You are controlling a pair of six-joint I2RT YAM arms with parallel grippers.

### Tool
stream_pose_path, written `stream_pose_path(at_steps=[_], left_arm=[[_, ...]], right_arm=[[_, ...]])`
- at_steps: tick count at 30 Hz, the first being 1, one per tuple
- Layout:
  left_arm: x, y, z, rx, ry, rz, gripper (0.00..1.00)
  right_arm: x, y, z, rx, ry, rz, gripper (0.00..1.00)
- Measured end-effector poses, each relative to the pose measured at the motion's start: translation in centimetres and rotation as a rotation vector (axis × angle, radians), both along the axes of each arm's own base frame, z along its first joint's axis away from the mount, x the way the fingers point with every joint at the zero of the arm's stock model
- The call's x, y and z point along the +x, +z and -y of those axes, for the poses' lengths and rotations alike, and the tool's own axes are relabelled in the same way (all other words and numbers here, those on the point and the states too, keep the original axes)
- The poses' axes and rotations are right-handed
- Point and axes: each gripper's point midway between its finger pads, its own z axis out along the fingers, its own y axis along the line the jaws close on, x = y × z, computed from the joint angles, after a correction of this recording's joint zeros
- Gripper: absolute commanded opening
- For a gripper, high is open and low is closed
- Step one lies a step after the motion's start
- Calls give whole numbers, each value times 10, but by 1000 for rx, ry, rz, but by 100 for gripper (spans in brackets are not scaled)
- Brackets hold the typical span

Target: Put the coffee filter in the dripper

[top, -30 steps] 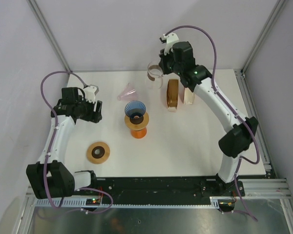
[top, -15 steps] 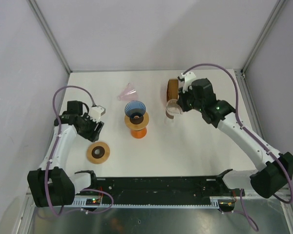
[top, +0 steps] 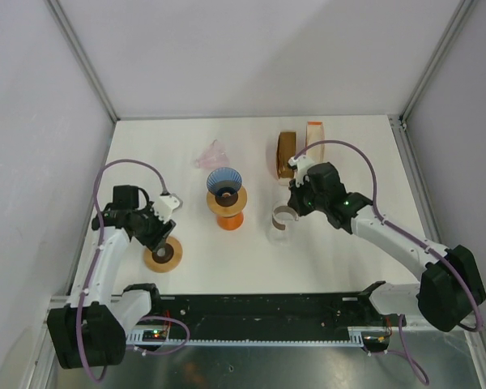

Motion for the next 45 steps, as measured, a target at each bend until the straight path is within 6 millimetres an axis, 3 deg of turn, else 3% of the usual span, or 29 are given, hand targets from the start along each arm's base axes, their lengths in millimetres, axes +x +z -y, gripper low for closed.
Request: stream_pose_path(at_steps=[4,14,25,32,37,45], left_arm=[[7,2,1,6,-43,44,54],[3,-15,4,11,-137,49,55],[1,-28,0,44,-203,40,51],[3,-37,-9,76,-201,13,51],[1,-44,-13,93,-201,-1,51],[3,-50,-15,101,-198,-2,51]], right_arm=[[-2,-7,-4,15,18,2,0],[-3,-2,-18,49,66,33,0],[-2,-9,-23,49,78,21,9],[-1,-10,-27,62,91,17,30],[-1,-7,-30,77,99,26,40],[-3,7,-31,102,109,53,43]])
